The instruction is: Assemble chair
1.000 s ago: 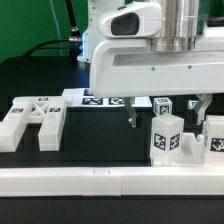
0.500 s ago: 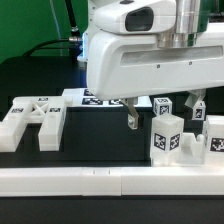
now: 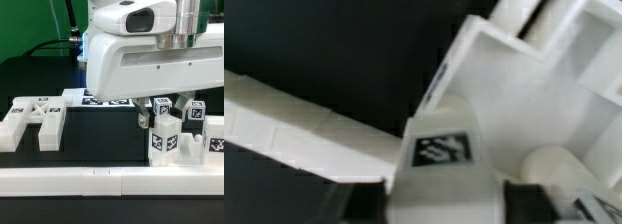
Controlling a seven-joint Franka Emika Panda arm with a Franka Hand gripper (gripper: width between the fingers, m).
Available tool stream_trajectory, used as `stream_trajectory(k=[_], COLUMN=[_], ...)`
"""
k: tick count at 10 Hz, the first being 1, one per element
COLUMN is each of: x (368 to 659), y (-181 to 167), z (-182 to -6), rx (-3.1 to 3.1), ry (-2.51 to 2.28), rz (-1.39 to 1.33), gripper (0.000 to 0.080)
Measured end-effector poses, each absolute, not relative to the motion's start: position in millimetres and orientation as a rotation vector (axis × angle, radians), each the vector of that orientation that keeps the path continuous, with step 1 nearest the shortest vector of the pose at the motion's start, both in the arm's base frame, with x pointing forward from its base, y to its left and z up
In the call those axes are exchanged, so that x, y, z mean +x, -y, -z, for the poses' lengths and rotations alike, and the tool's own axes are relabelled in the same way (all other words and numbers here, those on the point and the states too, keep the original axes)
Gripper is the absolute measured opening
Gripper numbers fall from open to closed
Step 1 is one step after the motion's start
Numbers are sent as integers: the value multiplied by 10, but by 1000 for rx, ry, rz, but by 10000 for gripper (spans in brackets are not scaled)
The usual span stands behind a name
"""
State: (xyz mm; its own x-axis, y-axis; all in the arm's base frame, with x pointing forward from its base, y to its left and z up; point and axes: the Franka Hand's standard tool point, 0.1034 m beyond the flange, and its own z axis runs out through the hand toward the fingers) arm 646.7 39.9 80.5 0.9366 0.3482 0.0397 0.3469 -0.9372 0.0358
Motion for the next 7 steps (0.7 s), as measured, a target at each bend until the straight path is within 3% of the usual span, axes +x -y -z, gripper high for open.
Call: stream_trajectory(k=[1, 7], x=[6467, 6430], y=[-398, -461], z=[-805, -803], rx=[3064, 3121], ry=[-550, 345], rz=[-71, -55], gripper=[288, 288])
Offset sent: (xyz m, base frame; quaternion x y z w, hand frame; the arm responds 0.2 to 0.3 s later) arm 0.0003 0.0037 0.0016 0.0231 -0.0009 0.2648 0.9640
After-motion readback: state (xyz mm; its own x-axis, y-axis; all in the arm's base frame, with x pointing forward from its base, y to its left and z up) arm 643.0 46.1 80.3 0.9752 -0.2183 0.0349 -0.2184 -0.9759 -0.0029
